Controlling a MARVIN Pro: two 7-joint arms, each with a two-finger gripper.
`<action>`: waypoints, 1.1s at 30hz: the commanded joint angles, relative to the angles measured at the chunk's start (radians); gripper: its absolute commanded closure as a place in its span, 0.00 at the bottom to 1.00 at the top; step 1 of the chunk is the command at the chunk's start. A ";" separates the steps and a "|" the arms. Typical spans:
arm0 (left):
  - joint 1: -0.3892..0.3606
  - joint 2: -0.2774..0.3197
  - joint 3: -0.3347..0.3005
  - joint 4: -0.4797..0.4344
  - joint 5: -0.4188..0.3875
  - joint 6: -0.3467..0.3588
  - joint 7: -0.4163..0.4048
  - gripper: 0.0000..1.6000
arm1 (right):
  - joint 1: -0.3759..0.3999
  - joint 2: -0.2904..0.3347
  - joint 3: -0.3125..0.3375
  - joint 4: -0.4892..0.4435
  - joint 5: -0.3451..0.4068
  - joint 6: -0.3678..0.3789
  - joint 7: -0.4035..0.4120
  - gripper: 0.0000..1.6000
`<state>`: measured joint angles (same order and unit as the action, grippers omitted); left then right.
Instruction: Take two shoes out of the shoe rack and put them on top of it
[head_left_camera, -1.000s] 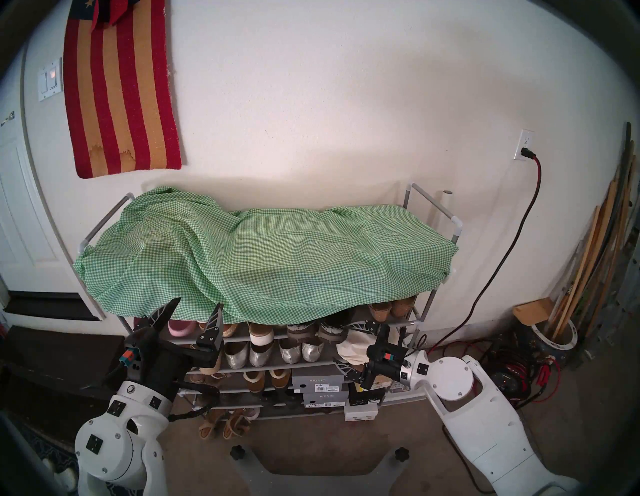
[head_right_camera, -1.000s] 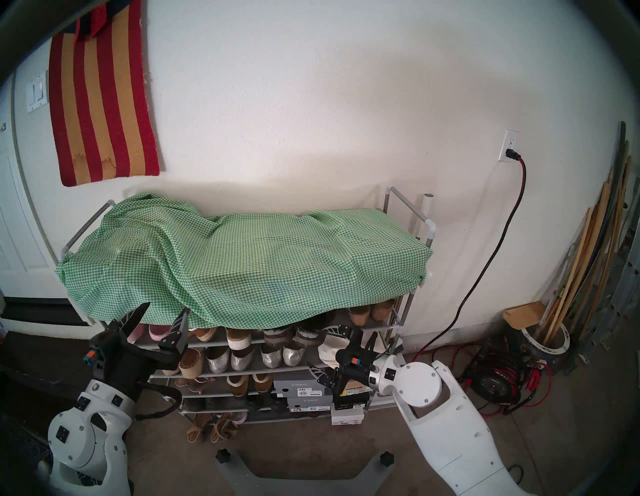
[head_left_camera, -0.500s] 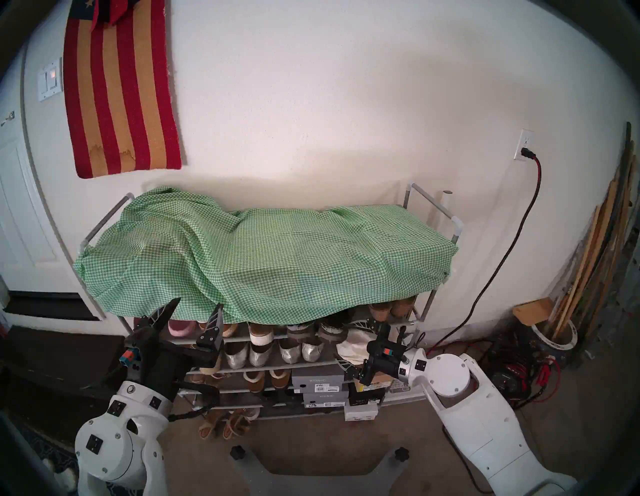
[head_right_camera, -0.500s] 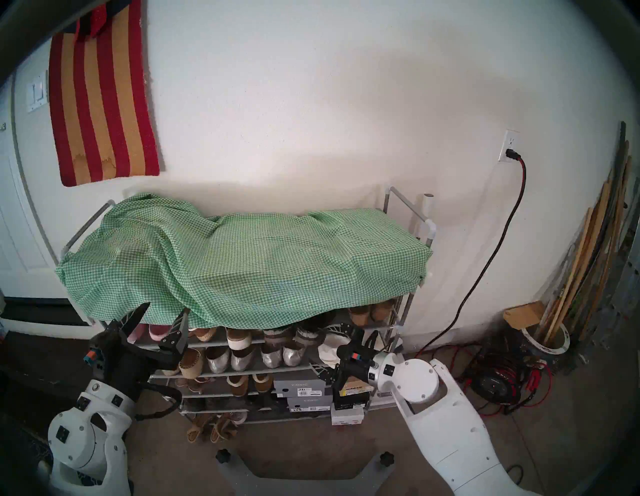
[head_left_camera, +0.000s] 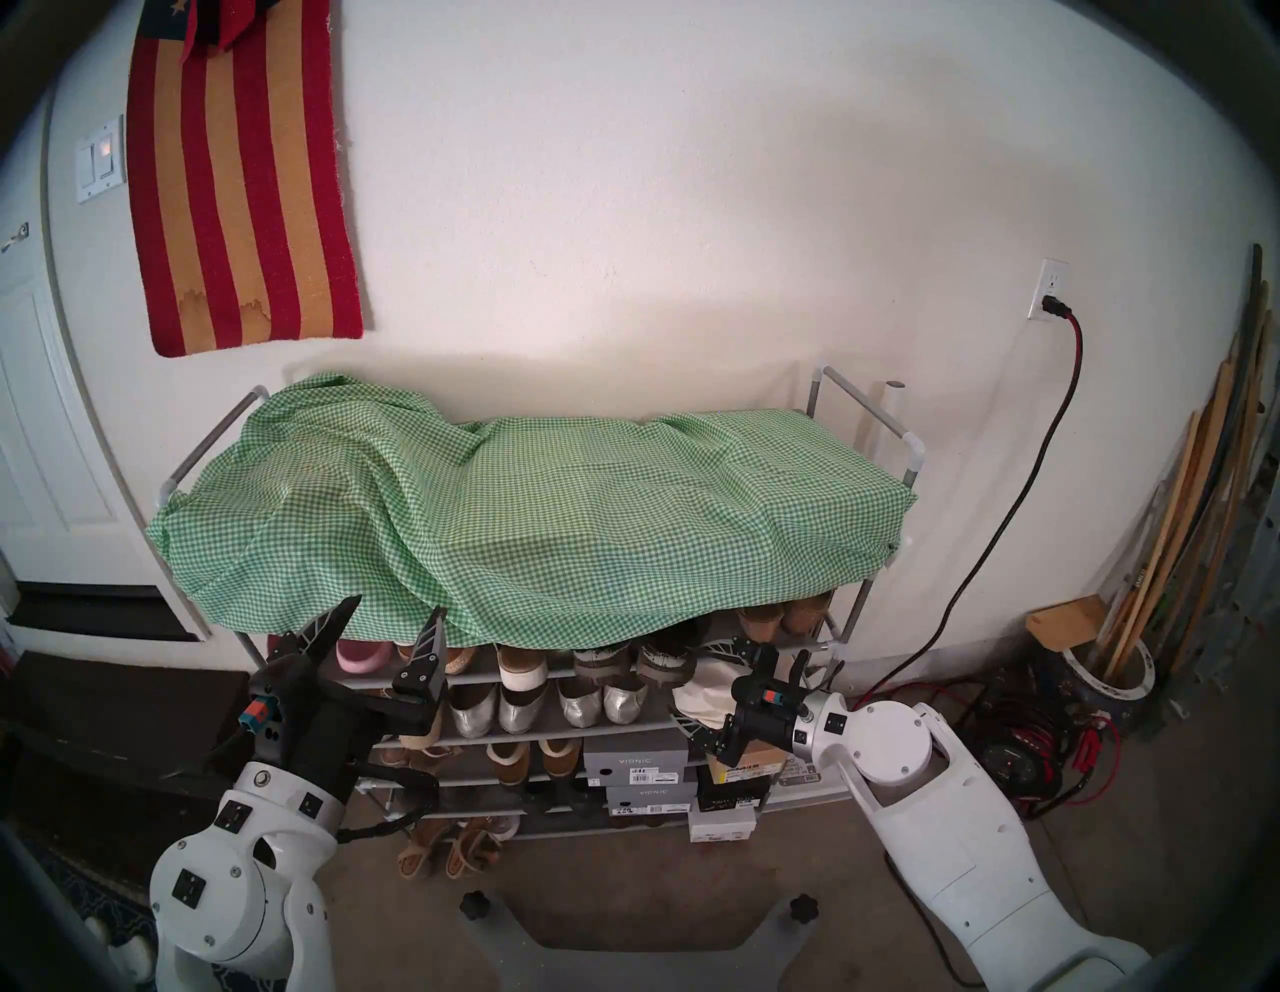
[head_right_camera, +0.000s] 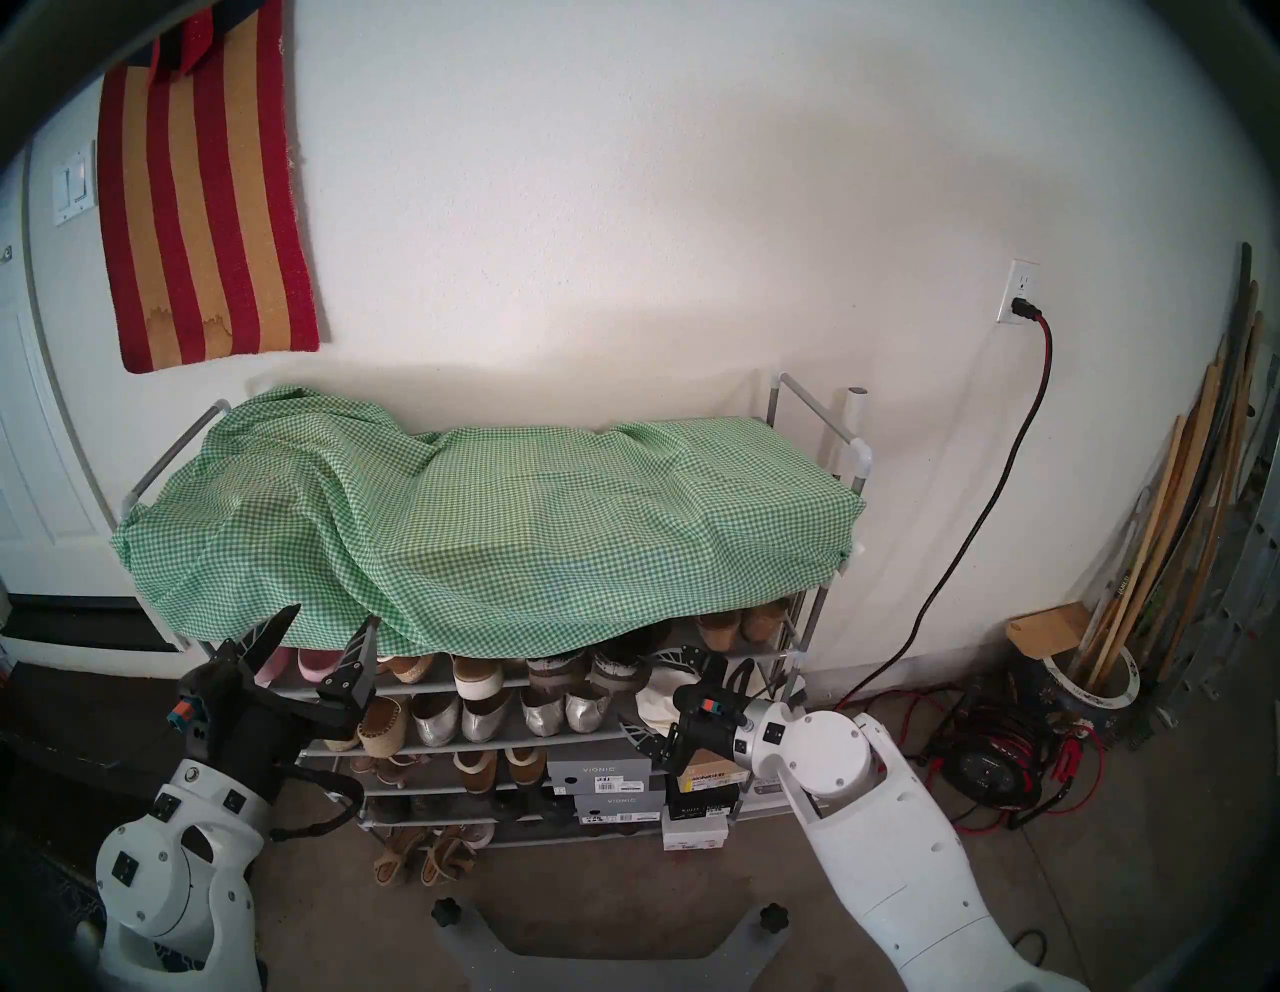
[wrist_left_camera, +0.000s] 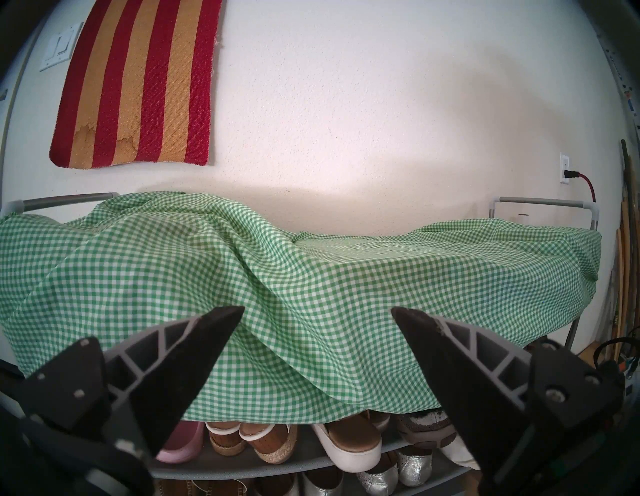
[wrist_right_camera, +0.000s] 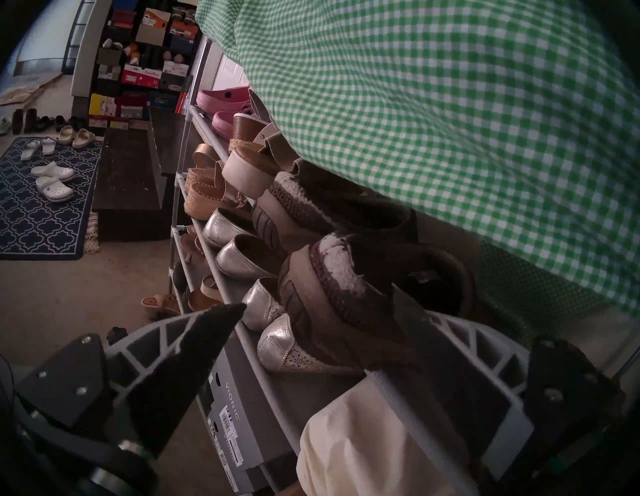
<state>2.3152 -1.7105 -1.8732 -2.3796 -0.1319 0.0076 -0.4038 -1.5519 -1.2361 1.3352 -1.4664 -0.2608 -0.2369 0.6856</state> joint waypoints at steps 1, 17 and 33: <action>-0.002 0.000 0.002 0.000 -0.002 -0.002 -0.001 0.00 | 0.033 -0.015 -0.009 -0.007 -0.008 -0.010 -0.008 0.00; -0.002 0.000 0.002 0.000 -0.002 -0.002 -0.002 0.00 | 0.049 -0.025 -0.047 0.003 -0.029 0.010 0.019 0.00; -0.002 -0.001 0.002 0.000 -0.001 -0.002 -0.002 0.00 | 0.049 -0.047 -0.061 0.024 -0.046 0.031 0.027 0.00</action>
<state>2.3152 -1.7110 -1.8735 -2.3796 -0.1318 0.0077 -0.4044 -1.5001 -1.2680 1.2804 -1.4450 -0.3079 -0.2079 0.7189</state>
